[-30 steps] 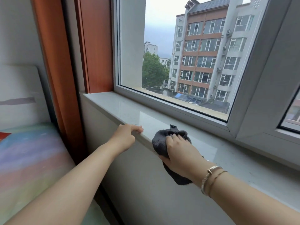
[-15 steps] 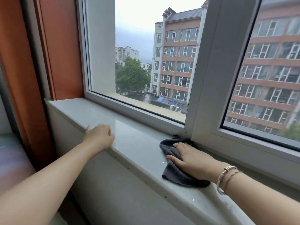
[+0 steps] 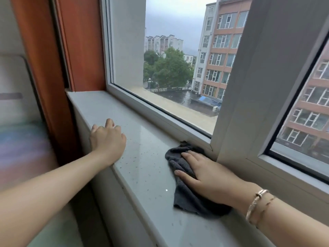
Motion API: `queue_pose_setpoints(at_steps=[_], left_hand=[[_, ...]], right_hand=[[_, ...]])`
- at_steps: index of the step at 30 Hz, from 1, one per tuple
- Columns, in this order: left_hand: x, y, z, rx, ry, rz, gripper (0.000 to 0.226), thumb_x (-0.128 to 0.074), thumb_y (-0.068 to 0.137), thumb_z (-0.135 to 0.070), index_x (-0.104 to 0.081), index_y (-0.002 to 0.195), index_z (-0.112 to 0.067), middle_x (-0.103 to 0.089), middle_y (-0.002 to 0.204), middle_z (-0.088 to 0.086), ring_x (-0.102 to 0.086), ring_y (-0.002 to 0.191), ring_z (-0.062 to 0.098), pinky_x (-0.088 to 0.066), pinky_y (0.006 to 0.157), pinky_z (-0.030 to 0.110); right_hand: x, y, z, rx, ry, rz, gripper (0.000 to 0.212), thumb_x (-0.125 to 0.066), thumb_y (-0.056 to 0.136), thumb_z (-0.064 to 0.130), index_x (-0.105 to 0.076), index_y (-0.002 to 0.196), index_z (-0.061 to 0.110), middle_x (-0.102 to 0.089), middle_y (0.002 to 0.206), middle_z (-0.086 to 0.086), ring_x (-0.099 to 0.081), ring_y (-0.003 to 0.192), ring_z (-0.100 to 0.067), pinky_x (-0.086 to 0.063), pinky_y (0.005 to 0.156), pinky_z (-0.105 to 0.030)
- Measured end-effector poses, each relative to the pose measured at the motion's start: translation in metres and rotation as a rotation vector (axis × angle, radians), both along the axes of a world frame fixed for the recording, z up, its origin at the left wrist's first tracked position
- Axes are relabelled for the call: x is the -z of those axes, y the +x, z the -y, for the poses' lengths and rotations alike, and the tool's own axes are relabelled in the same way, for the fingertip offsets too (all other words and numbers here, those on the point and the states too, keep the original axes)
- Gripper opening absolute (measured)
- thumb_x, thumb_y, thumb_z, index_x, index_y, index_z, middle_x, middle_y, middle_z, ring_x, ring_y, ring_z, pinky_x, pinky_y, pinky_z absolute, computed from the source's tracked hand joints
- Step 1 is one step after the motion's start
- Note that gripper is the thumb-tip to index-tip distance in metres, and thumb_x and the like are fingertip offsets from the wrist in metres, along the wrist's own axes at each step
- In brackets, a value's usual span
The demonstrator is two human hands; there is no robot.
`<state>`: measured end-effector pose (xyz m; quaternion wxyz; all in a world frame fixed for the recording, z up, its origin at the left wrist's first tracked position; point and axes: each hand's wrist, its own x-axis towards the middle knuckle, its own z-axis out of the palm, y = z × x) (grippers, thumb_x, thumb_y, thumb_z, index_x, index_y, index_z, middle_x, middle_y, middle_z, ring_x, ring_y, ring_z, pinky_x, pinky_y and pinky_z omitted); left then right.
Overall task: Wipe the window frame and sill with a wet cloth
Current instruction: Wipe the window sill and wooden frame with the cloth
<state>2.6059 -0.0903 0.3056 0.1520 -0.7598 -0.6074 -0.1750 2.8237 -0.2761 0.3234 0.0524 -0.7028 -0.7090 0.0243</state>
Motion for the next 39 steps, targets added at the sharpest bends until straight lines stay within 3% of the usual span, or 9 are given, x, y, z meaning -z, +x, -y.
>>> queue_pose_setpoints(at_steps=[5, 8, 13, 18, 22, 25, 29, 36, 39], left_hand=[[0.002, -0.002, 0.005, -0.076, -0.172, 0.109, 0.045, -0.03, 0.097, -0.037, -0.049, 0.129, -0.011, -0.033, 0.145, 0.008, -0.035, 0.131, 0.028, -0.009, 0.116, 0.049], [0.002, -0.004, 0.005, -0.081, -0.269, 0.111, 0.052, -0.025, 0.1, -0.04, -0.035, 0.14, -0.009, -0.008, 0.158, 0.004, -0.02, 0.14, 0.026, 0.001, 0.117, 0.049], [-0.002, -0.006, 0.007, -0.08, -0.447, 0.18, 0.058, -0.013, 0.101, -0.041, -0.009, 0.151, -0.011, 0.004, 0.16, 0.005, 0.005, 0.147, 0.021, 0.007, 0.118, 0.047], [-0.011, -0.011, 0.003, -0.1, -0.377, 0.114, 0.051, -0.018, 0.101, -0.038, -0.022, 0.147, -0.018, -0.017, 0.157, 0.003, -0.012, 0.145, 0.019, 0.005, 0.118, 0.048], [-0.025, -0.018, -0.021, -0.095, -0.29, 0.164, 0.033, -0.026, 0.099, -0.032, -0.045, 0.124, -0.022, -0.047, 0.13, -0.003, -0.038, 0.126, 0.022, -0.001, 0.118, 0.05], [-0.026, -0.021, -0.05, -0.12, -0.36, 0.296, 0.032, -0.03, 0.099, -0.033, -0.044, 0.125, -0.02, -0.036, 0.142, 0.0, -0.027, 0.133, 0.026, 0.002, 0.118, 0.05], [-0.013, -0.014, -0.079, -0.191, -0.533, 0.391, 0.053, -0.025, 0.1, -0.037, -0.013, 0.15, -0.024, 0.01, 0.159, -0.007, 0.014, 0.145, 0.028, 0.007, 0.116, 0.051], [-0.001, -0.005, -0.076, -0.225, -0.426, 0.439, 0.052, -0.021, 0.101, -0.039, -0.015, 0.151, -0.027, 0.001, 0.16, -0.007, 0.015, 0.146, 0.023, 0.0, 0.117, 0.051], [0.002, -0.006, -0.076, -0.212, -0.415, 0.453, 0.051, -0.022, 0.1, -0.039, -0.018, 0.15, -0.026, -0.002, 0.16, -0.006, 0.013, 0.146, 0.023, -0.003, 0.117, 0.053]], right_hand=[[0.0, -0.013, -0.036, -0.045, 0.024, -0.008, 0.073, -0.026, 0.092, 0.064, -0.017, 0.151, 0.022, -0.016, 0.157, 0.005, -0.015, 0.144, -0.012, -0.018, 0.116, -0.027], [0.0, -0.022, -0.053, -0.06, 0.031, 0.003, 0.072, -0.026, 0.092, 0.063, -0.019, 0.15, 0.021, -0.019, 0.157, 0.002, -0.017, 0.143, -0.016, -0.017, 0.117, -0.029], [-0.01, -0.035, -0.069, -0.071, -0.054, 0.001, 0.073, -0.027, 0.093, 0.063, -0.014, 0.151, 0.021, -0.011, 0.159, -0.001, -0.01, 0.146, -0.019, -0.009, 0.118, -0.032], [-0.016, -0.045, -0.098, -0.08, -0.116, -0.013, 0.091, -0.005, 0.077, 0.076, -0.007, 0.152, 0.024, -0.004, 0.16, 0.002, -0.004, 0.147, -0.019, -0.004, 0.12, -0.035], [-0.011, -0.055, -0.141, -0.051, -0.075, 0.007, 0.103, 0.01, 0.067, 0.078, -0.01, 0.152, 0.024, -0.008, 0.159, 0.004, -0.008, 0.146, -0.019, -0.006, 0.117, -0.035], [-0.006, -0.056, -0.174, -0.053, -0.079, 0.008, 0.095, 0.003, 0.074, 0.078, -0.011, 0.152, 0.025, -0.011, 0.159, 0.004, -0.011, 0.145, -0.019, -0.01, 0.117, -0.035], [-0.002, -0.051, -0.203, -0.09, -0.122, -0.013, 0.072, -0.021, 0.093, 0.064, -0.009, 0.152, 0.024, -0.008, 0.16, 0.002, -0.009, 0.146, -0.02, -0.01, 0.118, -0.034], [-0.003, -0.049, -0.207, -0.123, -0.112, -0.024, 0.071, -0.02, 0.094, 0.062, -0.008, 0.152, 0.023, -0.007, 0.16, 0.002, -0.007, 0.146, -0.019, -0.01, 0.118, -0.033], [-0.003, -0.05, -0.177, -0.133, -0.077, 0.012, 0.078, -0.004, 0.087, 0.068, -0.008, 0.152, 0.024, -0.006, 0.16, 0.003, -0.006, 0.146, -0.018, -0.007, 0.117, -0.033]])
